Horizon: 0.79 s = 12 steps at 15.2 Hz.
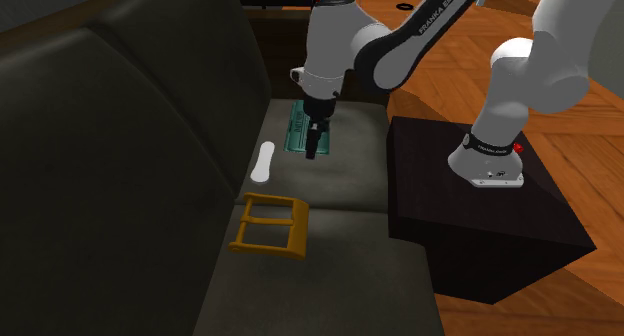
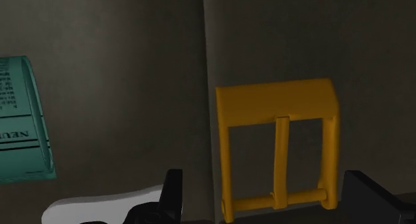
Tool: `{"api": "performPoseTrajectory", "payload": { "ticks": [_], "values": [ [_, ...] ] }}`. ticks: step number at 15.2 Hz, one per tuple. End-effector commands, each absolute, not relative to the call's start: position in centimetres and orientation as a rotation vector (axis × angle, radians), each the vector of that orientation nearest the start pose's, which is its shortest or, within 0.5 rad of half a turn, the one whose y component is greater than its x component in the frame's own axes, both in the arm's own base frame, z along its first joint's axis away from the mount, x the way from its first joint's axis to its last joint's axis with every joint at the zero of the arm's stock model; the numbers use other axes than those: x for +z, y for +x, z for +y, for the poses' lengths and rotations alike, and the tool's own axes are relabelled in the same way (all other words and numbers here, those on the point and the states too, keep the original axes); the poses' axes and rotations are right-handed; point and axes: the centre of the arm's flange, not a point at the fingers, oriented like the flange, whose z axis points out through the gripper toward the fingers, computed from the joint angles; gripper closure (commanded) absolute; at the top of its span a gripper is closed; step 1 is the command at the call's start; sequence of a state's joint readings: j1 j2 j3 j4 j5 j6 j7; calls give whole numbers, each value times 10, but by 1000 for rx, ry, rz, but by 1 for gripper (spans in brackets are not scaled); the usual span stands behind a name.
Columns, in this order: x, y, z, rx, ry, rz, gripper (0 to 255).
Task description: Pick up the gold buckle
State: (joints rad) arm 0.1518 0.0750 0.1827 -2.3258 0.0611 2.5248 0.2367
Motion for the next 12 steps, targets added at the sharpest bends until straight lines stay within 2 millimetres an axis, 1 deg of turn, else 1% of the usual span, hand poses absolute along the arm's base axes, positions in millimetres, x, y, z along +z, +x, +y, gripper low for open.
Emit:
{"api": "performPoseTrajectory", "payload": {
  "ticks": [1, 12],
  "values": [
    [302, 508, 182, -164, -3054, -88, 0],
    [193, 571, 256, -176, -3068, -168, 0]
  ]
}}
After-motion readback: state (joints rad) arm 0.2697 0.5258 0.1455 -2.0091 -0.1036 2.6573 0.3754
